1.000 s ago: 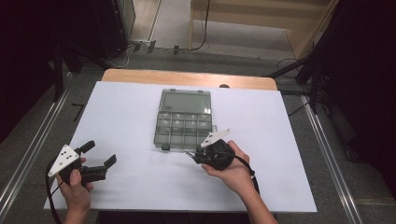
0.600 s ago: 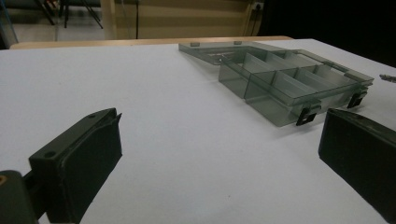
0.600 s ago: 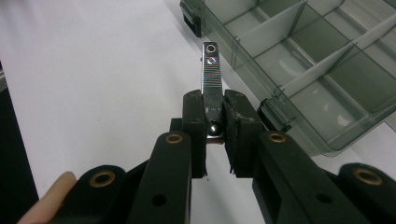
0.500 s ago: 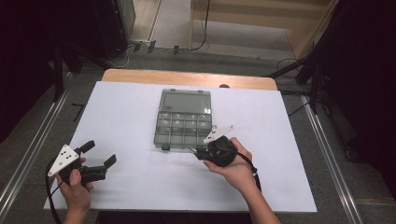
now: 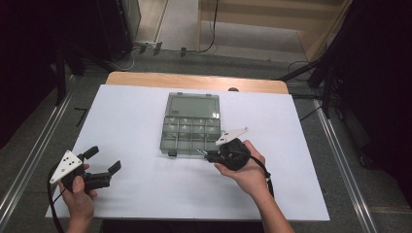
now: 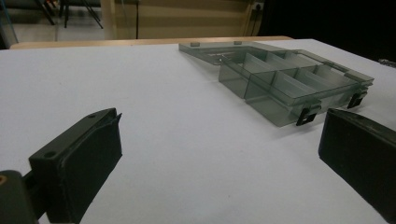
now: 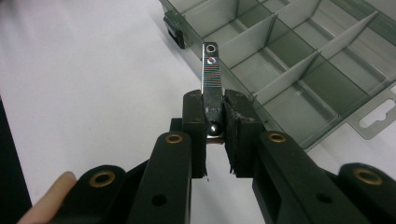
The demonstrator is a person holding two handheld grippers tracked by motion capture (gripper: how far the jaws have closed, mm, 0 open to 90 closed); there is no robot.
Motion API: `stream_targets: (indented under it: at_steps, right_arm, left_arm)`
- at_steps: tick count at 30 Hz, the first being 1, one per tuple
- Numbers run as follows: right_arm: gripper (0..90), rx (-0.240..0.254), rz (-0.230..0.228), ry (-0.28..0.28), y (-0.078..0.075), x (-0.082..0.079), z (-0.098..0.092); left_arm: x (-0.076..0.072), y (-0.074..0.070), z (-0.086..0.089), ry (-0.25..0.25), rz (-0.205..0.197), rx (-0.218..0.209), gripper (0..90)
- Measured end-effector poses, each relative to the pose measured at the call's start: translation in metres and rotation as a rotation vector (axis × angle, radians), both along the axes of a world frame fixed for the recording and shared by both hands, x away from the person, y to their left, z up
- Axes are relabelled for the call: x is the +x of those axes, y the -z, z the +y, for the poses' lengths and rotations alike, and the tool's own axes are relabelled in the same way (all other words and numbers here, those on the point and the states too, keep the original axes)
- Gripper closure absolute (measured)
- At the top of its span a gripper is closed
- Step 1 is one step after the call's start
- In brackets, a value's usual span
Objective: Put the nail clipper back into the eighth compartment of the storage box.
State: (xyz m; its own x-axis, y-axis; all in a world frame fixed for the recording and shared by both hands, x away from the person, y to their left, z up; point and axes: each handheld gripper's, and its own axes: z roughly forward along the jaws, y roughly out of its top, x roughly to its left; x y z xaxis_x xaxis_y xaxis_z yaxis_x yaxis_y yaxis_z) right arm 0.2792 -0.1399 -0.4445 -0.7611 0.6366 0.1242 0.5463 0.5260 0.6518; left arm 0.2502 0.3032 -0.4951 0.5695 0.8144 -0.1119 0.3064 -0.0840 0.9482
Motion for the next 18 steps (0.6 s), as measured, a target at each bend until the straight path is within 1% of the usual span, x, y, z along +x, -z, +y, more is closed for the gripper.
stream_targets:
  at_steps: [11,18]
  right_arm:
    - [81.5,0.006,-0.014,0.022,-0.0041,0.0038,-0.0051]
    - [81.5,0.013,-0.017,0.048,-0.006,0.0065,-0.0076]
  left_arm:
    - [0.0001,0.0,0.0002,0.0,0.0,-0.001,0.0]
    - [0.0001,0.0,0.0001,0.0,-0.001,-0.005,0.0]
